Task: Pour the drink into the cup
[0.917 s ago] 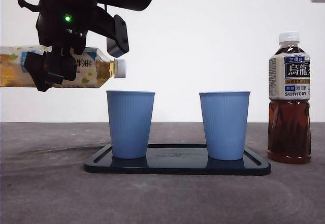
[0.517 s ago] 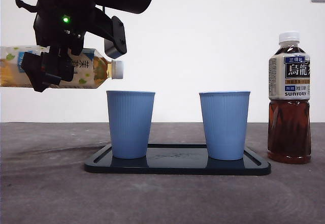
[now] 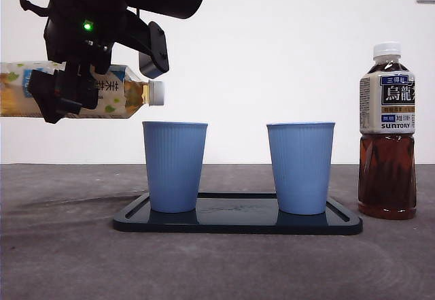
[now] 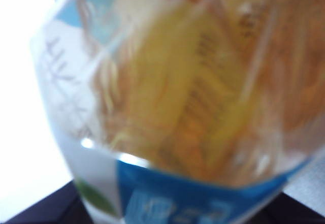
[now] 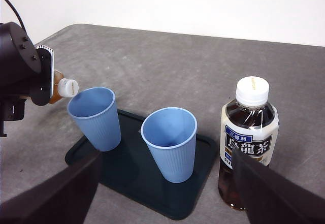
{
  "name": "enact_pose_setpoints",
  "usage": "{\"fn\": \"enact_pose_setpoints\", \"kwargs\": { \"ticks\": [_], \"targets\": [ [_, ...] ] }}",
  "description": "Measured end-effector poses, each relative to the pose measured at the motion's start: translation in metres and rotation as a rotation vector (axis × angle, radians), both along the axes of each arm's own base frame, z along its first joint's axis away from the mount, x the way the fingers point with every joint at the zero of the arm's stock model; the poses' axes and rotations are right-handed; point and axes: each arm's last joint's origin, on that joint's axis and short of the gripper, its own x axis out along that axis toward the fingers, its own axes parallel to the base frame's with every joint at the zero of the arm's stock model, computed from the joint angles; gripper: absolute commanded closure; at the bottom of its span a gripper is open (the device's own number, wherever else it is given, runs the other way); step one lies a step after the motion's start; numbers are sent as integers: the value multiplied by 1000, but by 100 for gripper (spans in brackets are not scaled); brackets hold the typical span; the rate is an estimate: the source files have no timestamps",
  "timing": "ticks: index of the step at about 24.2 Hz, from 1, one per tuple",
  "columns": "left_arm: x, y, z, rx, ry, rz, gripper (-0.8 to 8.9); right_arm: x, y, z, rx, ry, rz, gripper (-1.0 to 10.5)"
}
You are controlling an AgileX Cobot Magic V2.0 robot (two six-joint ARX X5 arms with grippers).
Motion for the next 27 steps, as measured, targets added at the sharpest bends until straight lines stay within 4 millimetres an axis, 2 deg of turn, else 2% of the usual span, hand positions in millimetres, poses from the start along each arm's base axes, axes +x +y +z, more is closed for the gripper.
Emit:
{"fn": "enact_pose_setpoints", "kwargs": {
  "ticks": [7,13,18,22,27],
  "targets": [
    [-1,0,0,-107,-72,92,565,0,0,0,0,0,0,541],
    [-6,2,8,-328,-68,173,566,0,0,0,0,0,0,541],
    [-16,8,43,-596,-171,181,566,0,0,0,-8,-5,2,541],
    [-26,21,75,-814,-242,175,566,0,0,0,-14,-8,1,541],
    [-28,40,100,-1010,-323,190,566,0,0,0,-15,-9,2,541]
  ]
}}
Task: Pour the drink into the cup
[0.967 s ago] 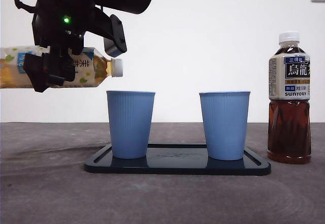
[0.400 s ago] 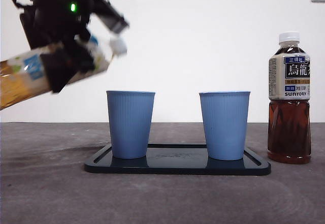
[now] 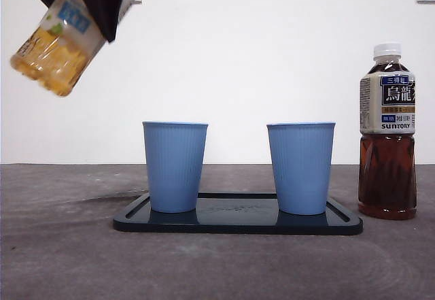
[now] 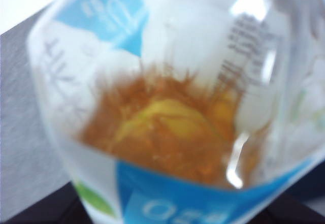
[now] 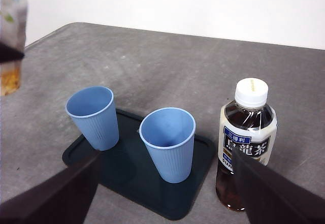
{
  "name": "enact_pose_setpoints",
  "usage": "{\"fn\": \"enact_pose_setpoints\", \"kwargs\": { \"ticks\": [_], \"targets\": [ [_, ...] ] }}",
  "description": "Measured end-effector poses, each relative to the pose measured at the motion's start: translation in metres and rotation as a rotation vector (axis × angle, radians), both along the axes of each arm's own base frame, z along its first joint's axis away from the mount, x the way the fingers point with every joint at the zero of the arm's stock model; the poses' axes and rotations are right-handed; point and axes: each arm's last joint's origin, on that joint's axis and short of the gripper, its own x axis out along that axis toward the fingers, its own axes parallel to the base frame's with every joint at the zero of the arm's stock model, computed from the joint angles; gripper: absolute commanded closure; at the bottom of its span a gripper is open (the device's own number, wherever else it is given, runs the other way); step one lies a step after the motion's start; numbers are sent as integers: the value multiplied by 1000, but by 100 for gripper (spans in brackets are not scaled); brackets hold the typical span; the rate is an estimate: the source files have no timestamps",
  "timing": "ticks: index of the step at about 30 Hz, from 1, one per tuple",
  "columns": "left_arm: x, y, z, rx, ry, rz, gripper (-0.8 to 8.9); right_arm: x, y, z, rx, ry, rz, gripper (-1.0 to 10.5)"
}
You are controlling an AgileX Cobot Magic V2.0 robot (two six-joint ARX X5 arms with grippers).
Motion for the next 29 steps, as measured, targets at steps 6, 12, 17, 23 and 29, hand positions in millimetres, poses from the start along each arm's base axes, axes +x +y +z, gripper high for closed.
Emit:
{"fn": "enact_pose_setpoints", "kwargs": {
  "ticks": [6,12,17,23,29],
  "targets": [
    [0,16,-19,-156,-71,26,566,0,0,-1,-6,15,0,541],
    [4,25,-79,-249,-110,73,566,-1,0,-3,-10,31,0,541],
    [5,29,-109,-336,-199,92,566,-1,0,-3,-9,34,2,541],
    [9,37,-130,-406,-244,136,566,-1,0,-3,-9,34,2,541],
    [13,35,-145,-434,-222,167,566,-1,0,-3,-9,34,2,541]
  ]
}}
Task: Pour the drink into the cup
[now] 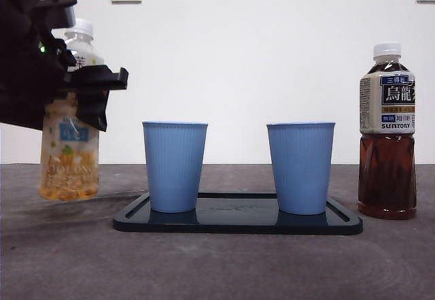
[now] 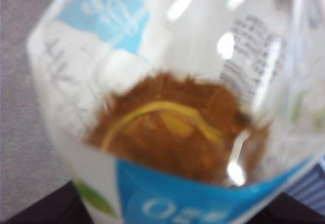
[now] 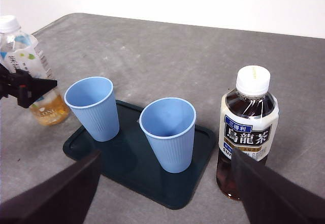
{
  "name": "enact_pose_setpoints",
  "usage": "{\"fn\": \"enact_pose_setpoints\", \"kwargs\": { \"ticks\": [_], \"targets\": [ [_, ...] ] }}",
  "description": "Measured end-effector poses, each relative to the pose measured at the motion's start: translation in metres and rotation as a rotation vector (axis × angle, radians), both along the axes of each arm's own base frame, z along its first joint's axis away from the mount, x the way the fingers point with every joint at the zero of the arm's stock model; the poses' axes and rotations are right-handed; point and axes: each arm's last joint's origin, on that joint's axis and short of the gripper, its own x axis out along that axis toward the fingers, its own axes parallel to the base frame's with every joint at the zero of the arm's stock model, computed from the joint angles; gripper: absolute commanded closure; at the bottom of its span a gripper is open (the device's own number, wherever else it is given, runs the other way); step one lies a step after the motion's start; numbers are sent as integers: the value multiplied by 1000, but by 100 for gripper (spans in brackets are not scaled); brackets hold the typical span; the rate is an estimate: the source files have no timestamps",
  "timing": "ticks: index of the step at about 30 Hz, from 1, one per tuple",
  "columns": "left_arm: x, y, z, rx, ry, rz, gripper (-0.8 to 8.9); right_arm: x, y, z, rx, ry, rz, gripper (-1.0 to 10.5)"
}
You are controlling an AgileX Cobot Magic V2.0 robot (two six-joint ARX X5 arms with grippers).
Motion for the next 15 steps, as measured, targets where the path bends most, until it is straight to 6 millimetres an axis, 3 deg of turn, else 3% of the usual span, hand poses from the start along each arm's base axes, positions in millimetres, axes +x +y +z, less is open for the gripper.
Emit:
{"fn": "enact_pose_setpoints", "kwargs": {
  "ticks": [9,15],
  "targets": [
    [12,-6,-19,-39,14,29,566,0,0,0,0,0,0,541],
    [14,-7,-21,-56,7,34,566,0,0,0,0,0,-1,541]
  ]
}}
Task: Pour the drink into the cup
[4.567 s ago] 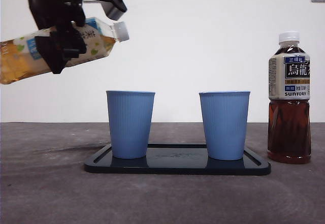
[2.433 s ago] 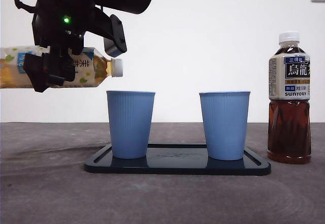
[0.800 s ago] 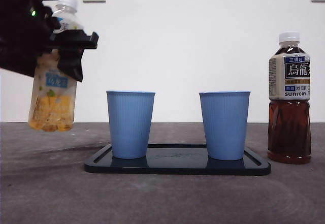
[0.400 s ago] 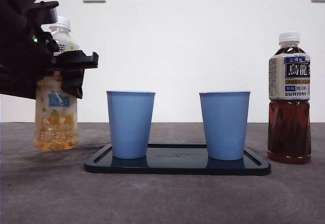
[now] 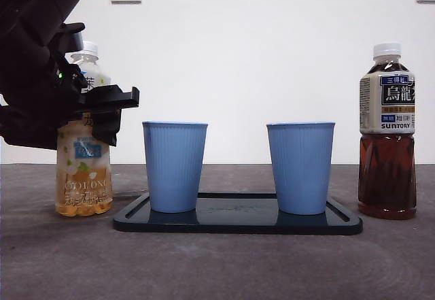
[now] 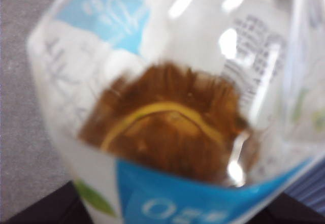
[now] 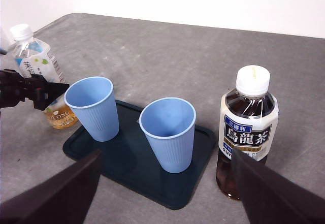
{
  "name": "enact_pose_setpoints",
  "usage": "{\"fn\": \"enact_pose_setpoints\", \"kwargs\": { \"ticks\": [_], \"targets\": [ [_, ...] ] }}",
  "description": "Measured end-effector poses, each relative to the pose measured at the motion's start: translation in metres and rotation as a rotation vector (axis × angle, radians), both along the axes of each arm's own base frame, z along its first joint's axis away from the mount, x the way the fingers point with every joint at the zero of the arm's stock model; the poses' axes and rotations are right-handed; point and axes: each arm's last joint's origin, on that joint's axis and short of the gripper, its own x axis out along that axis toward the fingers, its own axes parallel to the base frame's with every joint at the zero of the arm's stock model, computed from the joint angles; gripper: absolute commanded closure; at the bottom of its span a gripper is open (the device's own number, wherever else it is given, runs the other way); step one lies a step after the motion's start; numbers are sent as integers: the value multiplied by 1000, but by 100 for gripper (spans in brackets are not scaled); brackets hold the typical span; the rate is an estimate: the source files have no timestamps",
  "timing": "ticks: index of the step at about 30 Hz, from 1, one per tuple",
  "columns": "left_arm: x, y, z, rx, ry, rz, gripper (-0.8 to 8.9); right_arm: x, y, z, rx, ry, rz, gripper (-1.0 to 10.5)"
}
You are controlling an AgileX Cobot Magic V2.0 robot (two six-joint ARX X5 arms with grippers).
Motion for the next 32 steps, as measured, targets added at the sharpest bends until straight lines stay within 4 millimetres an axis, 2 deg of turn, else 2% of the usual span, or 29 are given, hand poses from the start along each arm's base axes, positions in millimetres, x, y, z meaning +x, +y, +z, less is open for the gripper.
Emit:
{"fn": "enact_pose_setpoints", "kwargs": {
  "ticks": [7,11,13,24,32],
  "targets": [
    [0,0,0,-1,0,0,544,0,0,0,-2,-1,-6,541],
    [0,0,0,1,1,1,396,0,0,0,-2,-1,-6,541],
    [0,0,0,-1,0,0,366,0,0,0,-2,0,-6,541],
    [-8,3,18,-24,-41,-3,369,0,0,0,-2,0,-5,541],
    [-32,10,48,-56,-62,-61,369,0,0,0,-2,0,-6,541]
  ]
}}
